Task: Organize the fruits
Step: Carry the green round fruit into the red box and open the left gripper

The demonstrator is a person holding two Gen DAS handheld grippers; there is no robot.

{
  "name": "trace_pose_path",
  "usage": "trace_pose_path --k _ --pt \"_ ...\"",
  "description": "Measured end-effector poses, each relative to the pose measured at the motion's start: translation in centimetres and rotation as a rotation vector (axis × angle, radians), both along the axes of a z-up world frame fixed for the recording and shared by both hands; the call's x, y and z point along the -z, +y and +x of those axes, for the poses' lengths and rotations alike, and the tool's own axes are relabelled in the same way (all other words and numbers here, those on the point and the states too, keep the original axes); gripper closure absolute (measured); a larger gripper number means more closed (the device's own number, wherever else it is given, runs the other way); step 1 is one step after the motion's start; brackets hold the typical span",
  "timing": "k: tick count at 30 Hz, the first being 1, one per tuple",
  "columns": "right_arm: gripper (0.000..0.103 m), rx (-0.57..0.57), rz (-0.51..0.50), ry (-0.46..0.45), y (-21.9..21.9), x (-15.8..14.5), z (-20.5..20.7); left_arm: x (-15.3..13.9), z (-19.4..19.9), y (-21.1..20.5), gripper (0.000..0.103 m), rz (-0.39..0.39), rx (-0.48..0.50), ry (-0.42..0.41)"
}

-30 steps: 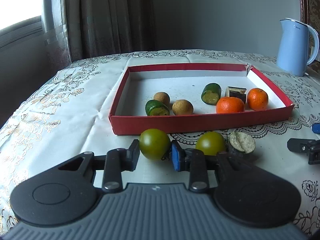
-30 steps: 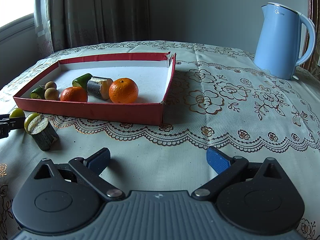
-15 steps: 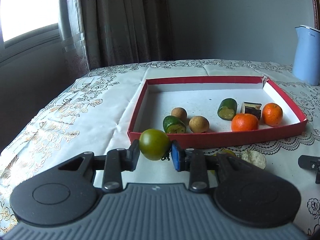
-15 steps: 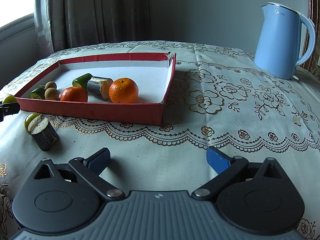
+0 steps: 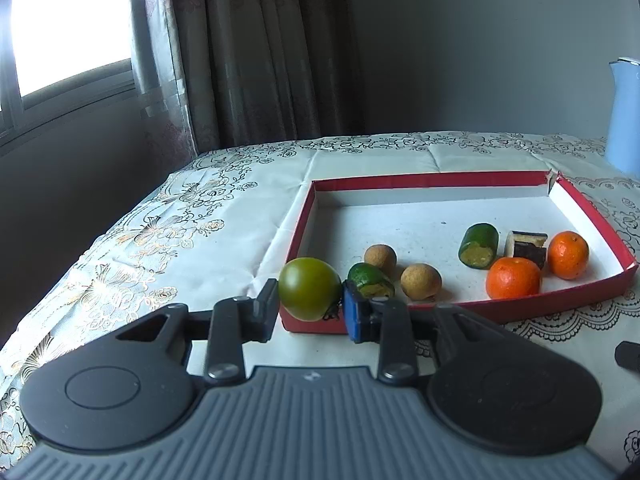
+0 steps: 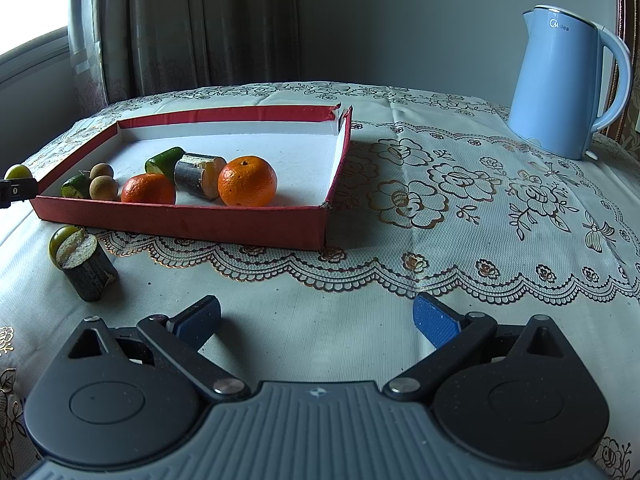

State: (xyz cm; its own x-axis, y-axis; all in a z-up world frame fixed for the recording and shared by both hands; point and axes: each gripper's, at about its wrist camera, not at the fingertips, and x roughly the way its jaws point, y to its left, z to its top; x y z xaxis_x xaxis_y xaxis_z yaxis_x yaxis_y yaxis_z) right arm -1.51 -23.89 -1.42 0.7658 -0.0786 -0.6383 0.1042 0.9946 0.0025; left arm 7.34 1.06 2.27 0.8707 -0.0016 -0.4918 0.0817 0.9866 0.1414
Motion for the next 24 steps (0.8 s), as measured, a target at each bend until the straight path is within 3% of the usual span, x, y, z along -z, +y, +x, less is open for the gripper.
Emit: trace_pose_path --k 24 --pt "0.000 0.000 0.038 -0.018 -0.3 -0.1 -0.1 0.5 3.1 -0.3 0.073 0.020 -0.037 0.011"
